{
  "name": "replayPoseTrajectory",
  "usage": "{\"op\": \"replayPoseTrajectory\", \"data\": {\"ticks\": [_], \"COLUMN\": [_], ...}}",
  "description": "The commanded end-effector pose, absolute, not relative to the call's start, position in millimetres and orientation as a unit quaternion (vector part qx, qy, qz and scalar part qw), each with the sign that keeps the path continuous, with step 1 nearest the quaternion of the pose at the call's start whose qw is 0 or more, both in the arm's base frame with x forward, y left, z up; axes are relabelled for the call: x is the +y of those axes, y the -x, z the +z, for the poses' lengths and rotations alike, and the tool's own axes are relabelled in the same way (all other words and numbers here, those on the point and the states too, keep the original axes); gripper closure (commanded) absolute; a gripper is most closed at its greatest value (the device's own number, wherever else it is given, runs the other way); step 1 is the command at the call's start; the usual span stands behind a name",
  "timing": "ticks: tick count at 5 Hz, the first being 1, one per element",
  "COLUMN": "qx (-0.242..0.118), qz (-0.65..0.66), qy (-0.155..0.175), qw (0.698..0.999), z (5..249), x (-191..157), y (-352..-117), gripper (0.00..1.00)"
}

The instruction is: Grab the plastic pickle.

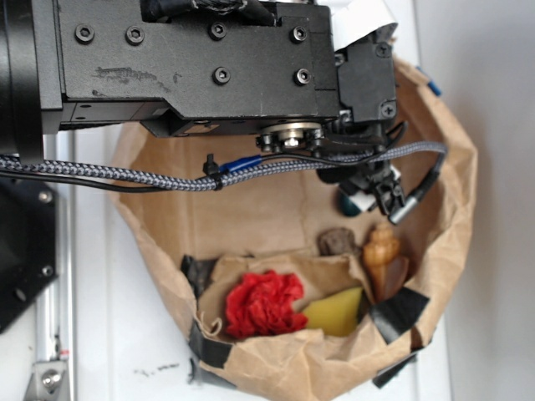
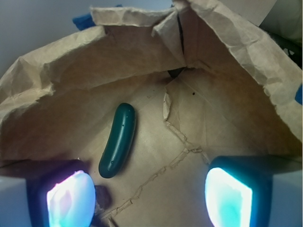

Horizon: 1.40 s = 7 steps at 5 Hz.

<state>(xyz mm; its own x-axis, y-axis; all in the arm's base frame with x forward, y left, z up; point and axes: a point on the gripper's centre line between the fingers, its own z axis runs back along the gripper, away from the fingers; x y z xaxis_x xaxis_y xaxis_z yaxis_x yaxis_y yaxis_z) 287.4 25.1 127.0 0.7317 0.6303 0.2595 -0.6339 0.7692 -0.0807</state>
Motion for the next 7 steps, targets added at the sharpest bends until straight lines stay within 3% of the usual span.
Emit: {"op": "replayPoseTrajectory", "data": {"ticks": [1, 2, 3, 4, 5, 6, 7], "qx": [-0.162, -0.160, -0.138, -0.115, -0.114, -0.119, -0.089], "qz": [0.355, 0.374, 0.362, 0.335, 0.324, 0.359, 0.355], "qy": [0.000, -0.054, -0.078, -0.049, 0.004, 0.046, 0.054], "qw": [0.921, 0.912, 0.918, 0.934, 0.939, 0.925, 0.929], "z": [142, 120, 107, 100, 96, 87, 83], "x": [37, 39, 46, 49, 51, 46, 33], "y": [-290, -296, -295, -294, -303, -317, -321], "gripper": [0.00, 0.00, 0.00, 0.00, 0.00, 0.00, 0.00]}}
